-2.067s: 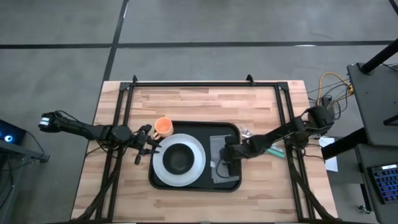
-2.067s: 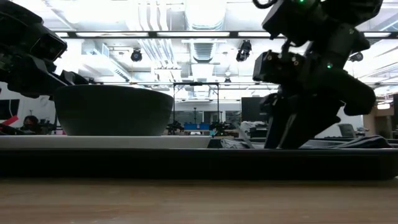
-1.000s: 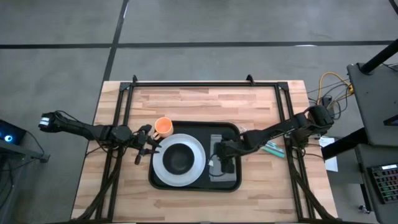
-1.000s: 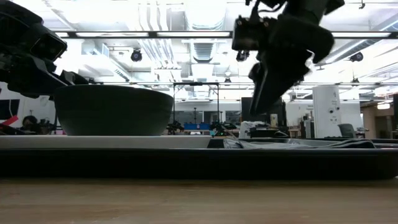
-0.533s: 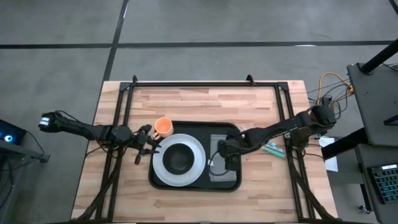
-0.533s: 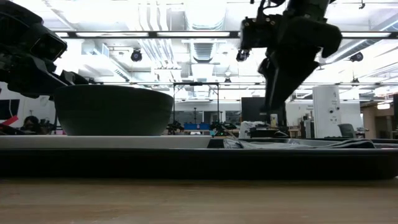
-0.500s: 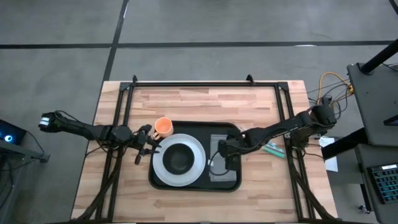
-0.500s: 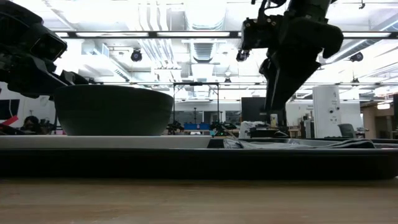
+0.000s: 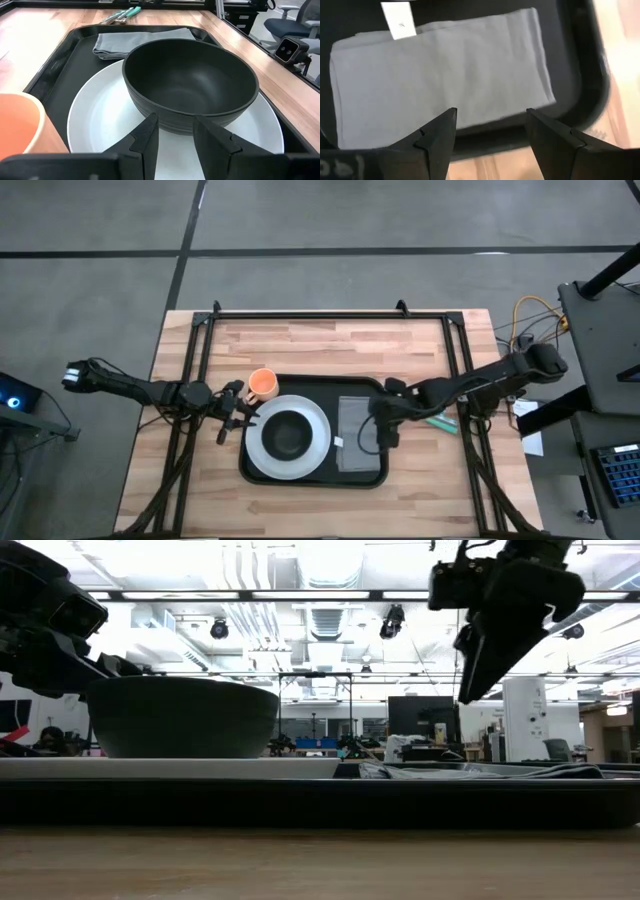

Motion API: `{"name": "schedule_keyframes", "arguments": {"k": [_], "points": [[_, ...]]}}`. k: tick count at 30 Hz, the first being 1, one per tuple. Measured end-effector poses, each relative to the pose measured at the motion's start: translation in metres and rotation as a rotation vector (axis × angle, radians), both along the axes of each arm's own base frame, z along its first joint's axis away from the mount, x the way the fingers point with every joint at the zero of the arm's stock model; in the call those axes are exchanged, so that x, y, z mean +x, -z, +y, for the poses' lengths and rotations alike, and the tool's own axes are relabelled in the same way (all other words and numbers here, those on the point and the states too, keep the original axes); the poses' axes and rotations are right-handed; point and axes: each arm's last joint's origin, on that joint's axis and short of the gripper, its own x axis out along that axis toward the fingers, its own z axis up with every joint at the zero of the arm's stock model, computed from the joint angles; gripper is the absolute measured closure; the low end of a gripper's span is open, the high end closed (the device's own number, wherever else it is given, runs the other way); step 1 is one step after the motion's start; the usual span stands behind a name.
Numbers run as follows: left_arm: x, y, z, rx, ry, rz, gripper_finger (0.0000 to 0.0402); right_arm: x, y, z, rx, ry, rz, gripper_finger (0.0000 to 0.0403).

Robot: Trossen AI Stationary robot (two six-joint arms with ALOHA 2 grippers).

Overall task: Set up tray
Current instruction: Put the blue patterned fork on top of the gray napkin to the right of the white plate

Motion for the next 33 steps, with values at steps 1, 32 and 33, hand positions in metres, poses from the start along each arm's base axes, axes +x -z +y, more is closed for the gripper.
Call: {"name": "schedule_keyframes", "arguments": {"k": [1,32,33], "points": [[0.0,0.0,0.0,0.0,0.0,0.0,0.03,-0.004,-0.001,-0.001,0.007,0.014,-0.009,0.0179],[0.0,0.0,0.0,0.0,0.0,0.0,0.03,-0.056,0.007,-0.014,0.071,0.212,0.026,0.0179],[0.0,0.0,0.0,0.0,0.0,0.0,0.03,-0.056,0.007,-0.014,0.073,0.219,0.028,0.0179]]}}
